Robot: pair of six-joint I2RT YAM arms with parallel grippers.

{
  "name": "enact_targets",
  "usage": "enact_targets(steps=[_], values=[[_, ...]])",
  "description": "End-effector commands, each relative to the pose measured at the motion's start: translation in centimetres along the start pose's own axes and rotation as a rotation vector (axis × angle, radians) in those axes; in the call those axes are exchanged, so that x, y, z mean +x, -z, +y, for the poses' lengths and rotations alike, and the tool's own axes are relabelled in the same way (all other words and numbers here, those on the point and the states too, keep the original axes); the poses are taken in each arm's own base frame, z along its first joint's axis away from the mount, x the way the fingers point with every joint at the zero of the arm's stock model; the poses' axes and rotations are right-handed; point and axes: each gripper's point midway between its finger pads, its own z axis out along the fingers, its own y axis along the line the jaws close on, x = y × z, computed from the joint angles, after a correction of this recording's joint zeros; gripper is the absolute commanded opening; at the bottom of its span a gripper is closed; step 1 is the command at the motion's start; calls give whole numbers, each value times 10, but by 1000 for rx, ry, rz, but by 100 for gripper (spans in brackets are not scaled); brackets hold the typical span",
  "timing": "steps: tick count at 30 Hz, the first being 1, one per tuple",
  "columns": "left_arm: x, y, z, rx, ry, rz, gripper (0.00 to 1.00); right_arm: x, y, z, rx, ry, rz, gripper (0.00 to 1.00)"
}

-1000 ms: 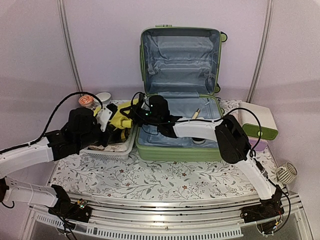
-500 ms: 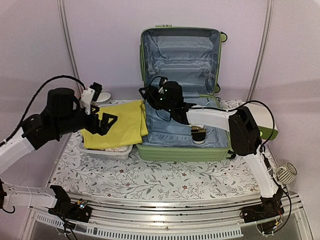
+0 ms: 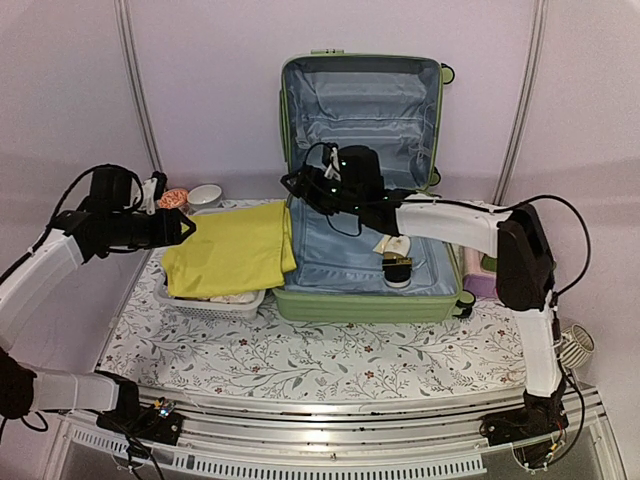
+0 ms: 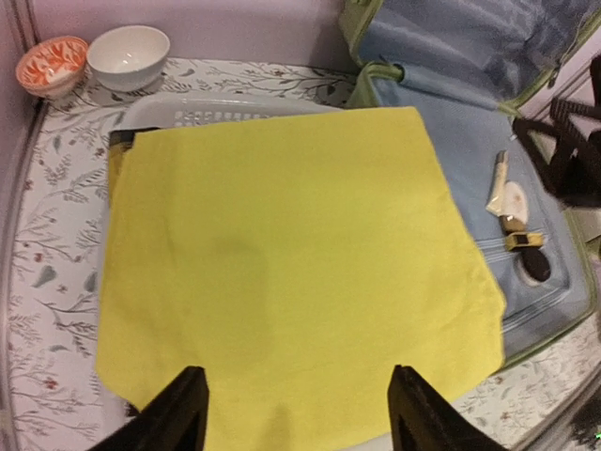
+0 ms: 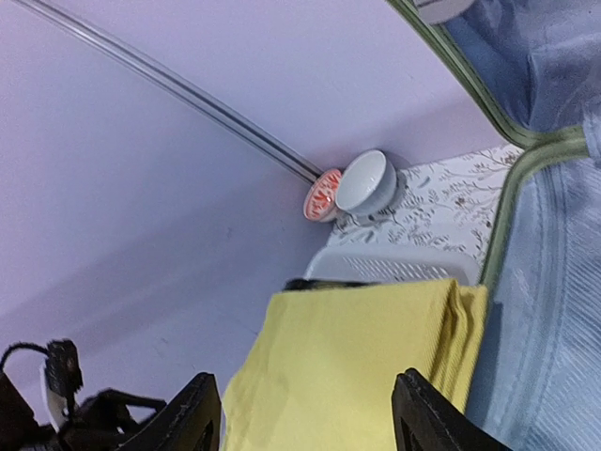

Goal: Open, take out, and arrange the luggage
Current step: Adjust the clothes in the bin.

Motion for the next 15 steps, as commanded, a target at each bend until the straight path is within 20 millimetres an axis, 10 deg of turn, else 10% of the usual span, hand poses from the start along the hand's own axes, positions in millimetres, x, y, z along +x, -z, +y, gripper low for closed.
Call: enact_targets(steps=[1,15], values=[[-11,-9,-46,251,24,-28,60,1,61,37,-39,166,94,65],[-19,-82,-107,363,21,-20,56,-6,204,-15,101,315,124,64]])
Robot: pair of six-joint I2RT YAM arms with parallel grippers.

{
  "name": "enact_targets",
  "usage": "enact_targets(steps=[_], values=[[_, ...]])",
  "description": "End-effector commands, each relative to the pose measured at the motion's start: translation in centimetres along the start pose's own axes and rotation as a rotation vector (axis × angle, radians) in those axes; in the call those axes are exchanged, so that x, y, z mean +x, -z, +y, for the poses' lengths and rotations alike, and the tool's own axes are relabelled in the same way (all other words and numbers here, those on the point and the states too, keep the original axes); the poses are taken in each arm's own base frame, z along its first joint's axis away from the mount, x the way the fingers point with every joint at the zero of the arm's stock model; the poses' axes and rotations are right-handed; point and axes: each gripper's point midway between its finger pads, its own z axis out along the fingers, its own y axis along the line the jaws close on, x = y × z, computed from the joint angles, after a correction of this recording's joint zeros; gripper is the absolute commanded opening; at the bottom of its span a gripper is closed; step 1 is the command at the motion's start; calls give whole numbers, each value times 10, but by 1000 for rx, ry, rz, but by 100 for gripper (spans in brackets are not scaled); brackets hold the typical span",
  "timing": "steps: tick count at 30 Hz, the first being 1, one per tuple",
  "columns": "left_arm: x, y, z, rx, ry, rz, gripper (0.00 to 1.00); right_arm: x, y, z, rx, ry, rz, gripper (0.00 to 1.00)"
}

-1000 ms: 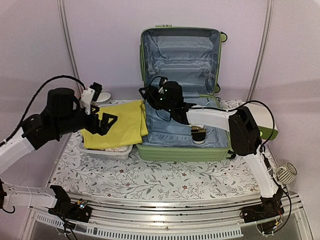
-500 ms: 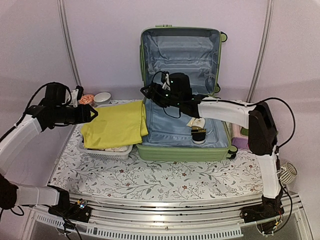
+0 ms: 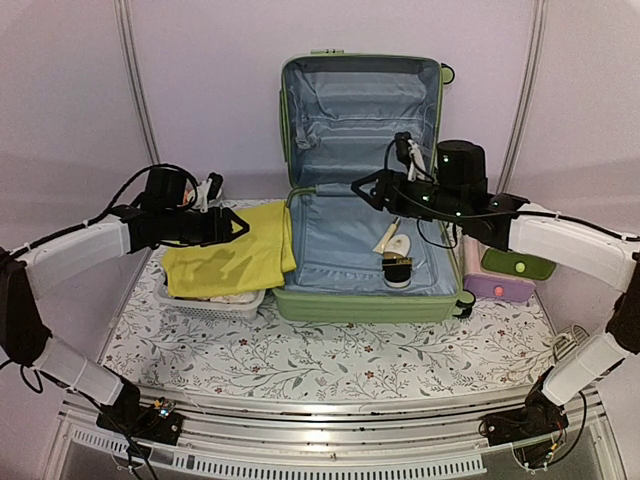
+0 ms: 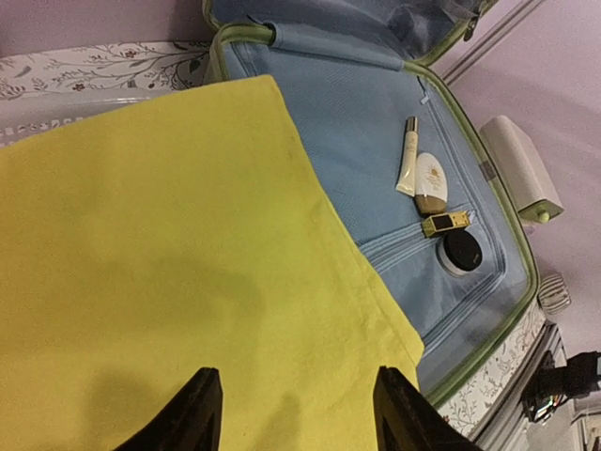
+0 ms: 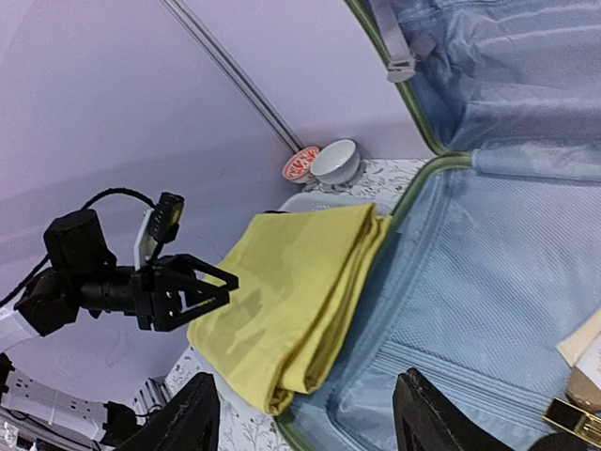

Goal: Open, take out, and arrange the luggage
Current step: Adjust the clothes in the bin.

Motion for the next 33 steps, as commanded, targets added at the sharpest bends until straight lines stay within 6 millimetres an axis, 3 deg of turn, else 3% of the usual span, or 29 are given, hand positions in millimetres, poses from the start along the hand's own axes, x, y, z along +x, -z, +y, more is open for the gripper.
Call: enact_targets(steps=[1,4,8,10,13,15,22,24,26,31,33], values=[[-28,-12,-9,51,19,-100,54,27,20,-32,91,19,59,64],[-12,-33,18,6,90,-67,43,33,23,-38,106,4,66,64],[32,-53,85,-116,255,-17,15,41,21,-44,116,-16,82,63],[61,-54,118,-171,332,-9,11,43,20,-44,112,-25,90,62],[80,-50,148,-232,382,-7,11,45,21,-44,106,-27,95,62],[81,-40,165,-295,380,-20,12,44,22,-42,101,-27,95,62],[55,8,209,-526,293,-95,15,43,30,-41,105,-17,90,62],[39,11,196,-477,262,-111,18,43,32,-44,119,-16,93,62],[18,10,166,-364,225,-137,21,44,35,-47,132,-14,98,62],[-16,-5,51,2,109,-155,25,42,41,-51,148,-7,92,62],[-20,-10,22,127,105,-165,25,42,42,-52,150,-9,92,62]])
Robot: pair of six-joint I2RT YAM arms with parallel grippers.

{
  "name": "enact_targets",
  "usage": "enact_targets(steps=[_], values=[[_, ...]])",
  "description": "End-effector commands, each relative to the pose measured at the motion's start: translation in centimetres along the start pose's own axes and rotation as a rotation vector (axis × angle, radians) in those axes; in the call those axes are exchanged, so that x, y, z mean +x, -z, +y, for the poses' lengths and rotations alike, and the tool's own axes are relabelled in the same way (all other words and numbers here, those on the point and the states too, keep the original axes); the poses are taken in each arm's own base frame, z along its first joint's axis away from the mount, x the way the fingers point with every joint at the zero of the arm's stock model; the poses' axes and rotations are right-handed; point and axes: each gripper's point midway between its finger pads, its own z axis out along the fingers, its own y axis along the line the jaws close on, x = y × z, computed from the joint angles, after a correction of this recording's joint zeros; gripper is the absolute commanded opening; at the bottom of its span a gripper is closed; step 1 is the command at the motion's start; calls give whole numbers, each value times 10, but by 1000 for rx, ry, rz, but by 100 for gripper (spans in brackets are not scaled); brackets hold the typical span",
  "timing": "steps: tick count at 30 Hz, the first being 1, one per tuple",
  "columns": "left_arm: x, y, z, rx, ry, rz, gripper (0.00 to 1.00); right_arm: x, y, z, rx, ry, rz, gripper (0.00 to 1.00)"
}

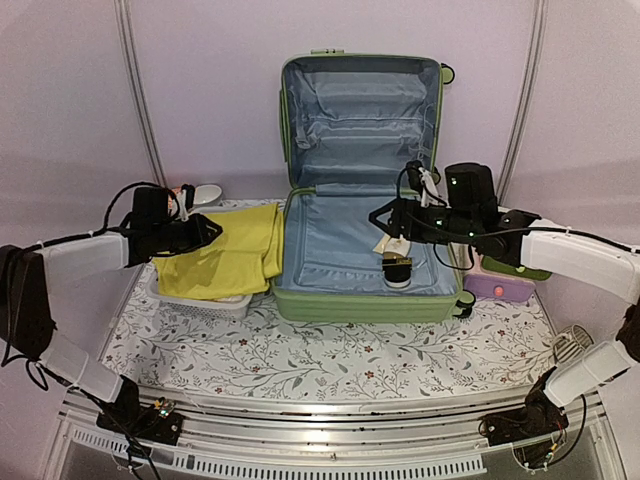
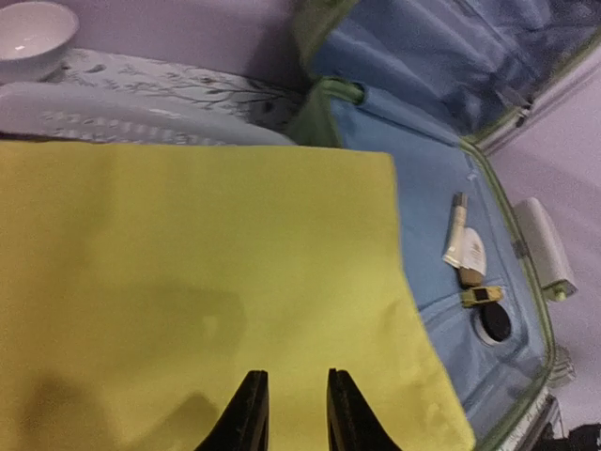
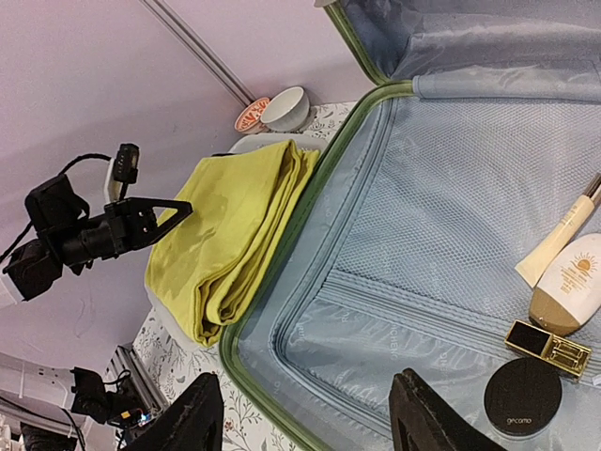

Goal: Open, take out, and arrange the luggage
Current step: Adjust the clothes in the bin.

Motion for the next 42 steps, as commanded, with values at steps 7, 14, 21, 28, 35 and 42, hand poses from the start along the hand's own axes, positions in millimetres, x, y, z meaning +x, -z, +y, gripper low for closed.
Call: enact_targets(steps=[7,14,21,28,35,42], values=[[30,-56,-34,250,75,113,21,-1,14,-4,20,6,-9,61],[58,-79,58,88,273,98,21,12,28,-36,153,-1,27,61],[36,-37,108,-125,203,-22,23,22,48,-101,365,-9,125,63],[23,-25,115,-103,176,-48,26,26,81,-143,509,-42,150,63],[-9,-7,54,104,104,-109,39,34,87,-187,577,-111,173,67],[-24,26,-35,305,-45,-116,66,19,68,-232,691,-113,177,67]])
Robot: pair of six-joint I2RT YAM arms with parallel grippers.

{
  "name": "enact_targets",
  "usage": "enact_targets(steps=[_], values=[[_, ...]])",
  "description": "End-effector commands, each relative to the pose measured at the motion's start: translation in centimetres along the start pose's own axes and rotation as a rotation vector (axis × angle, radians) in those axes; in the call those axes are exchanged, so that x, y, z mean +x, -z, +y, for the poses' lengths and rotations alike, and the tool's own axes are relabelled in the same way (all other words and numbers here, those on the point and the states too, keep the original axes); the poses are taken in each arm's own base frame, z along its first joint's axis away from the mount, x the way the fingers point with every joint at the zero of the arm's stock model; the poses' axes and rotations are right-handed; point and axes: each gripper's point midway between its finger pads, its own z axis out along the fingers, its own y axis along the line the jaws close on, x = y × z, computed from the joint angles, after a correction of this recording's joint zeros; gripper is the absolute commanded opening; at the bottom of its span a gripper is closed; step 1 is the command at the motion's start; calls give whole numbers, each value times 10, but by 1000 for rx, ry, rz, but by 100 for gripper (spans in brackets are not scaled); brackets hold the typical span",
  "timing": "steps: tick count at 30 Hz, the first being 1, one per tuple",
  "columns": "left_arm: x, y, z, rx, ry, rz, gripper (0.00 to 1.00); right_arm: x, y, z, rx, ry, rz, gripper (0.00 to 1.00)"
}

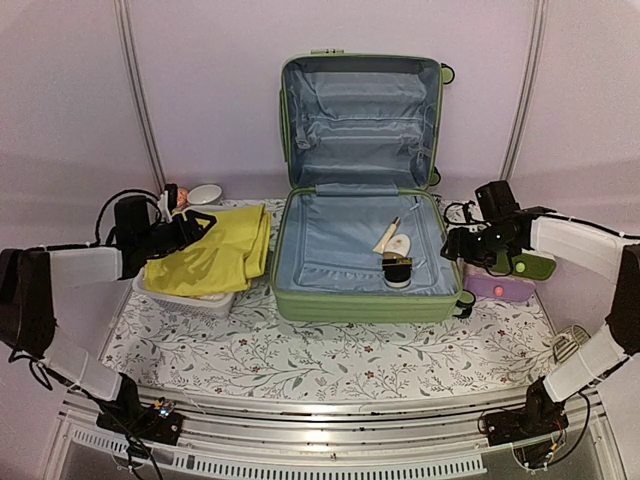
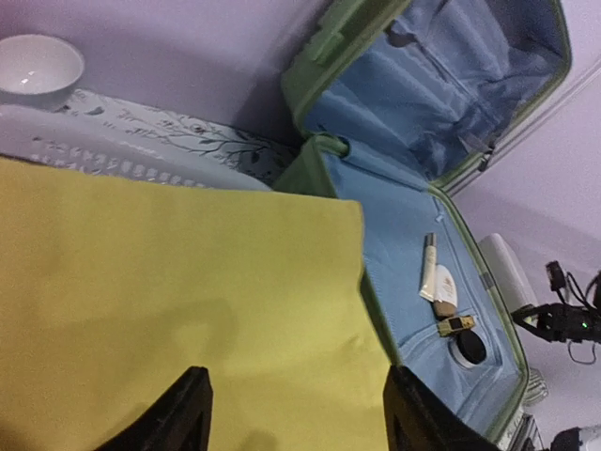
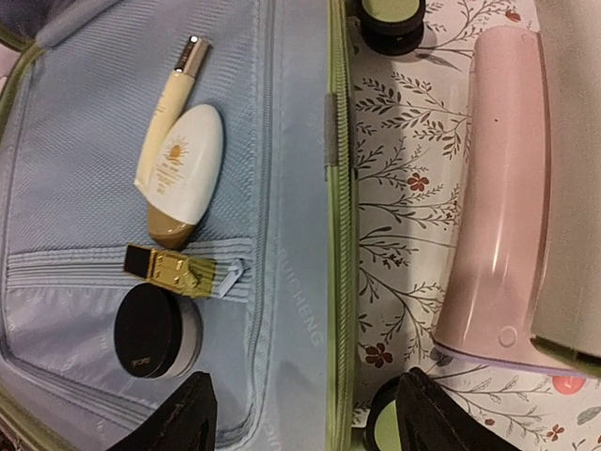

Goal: Open, take out, and arrange the luggage
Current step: Adjust the clothes in the bin, then move the opened luggage to the center of the board.

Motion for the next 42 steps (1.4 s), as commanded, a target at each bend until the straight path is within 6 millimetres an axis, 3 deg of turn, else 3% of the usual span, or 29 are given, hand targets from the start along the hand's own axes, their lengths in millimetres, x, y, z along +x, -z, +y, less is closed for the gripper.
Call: enact_targets(steps=[1,5,9,14,16,20,23,26,42], values=[[-3,9,-65,133,-107,35,68,-33,-14,-15,85,10,-59,67],[5,16,-98,162,-171,54,70,-47,-39,-16,103,40,-47,67],[25,15,-123,192,-228,73,71,-49,-70,-8,67,55,8,65],[49,-5,-120,116,-236,171,70,-38,-102,13,24,89,71,55],[53,-9,-124,121,-244,179,70,-34,-110,29,11,120,84,51],[63,-19,-127,92,-263,208,70,-26,-122,67,-29,169,97,31],[70,-27,-129,57,-279,249,69,-23,-127,97,-59,193,96,26],[72,-28,-125,27,-294,253,69,-19,-130,118,-83,196,95,24],[76,-25,-105,-80,-326,277,69,-14,-141,193,-199,232,82,24]])
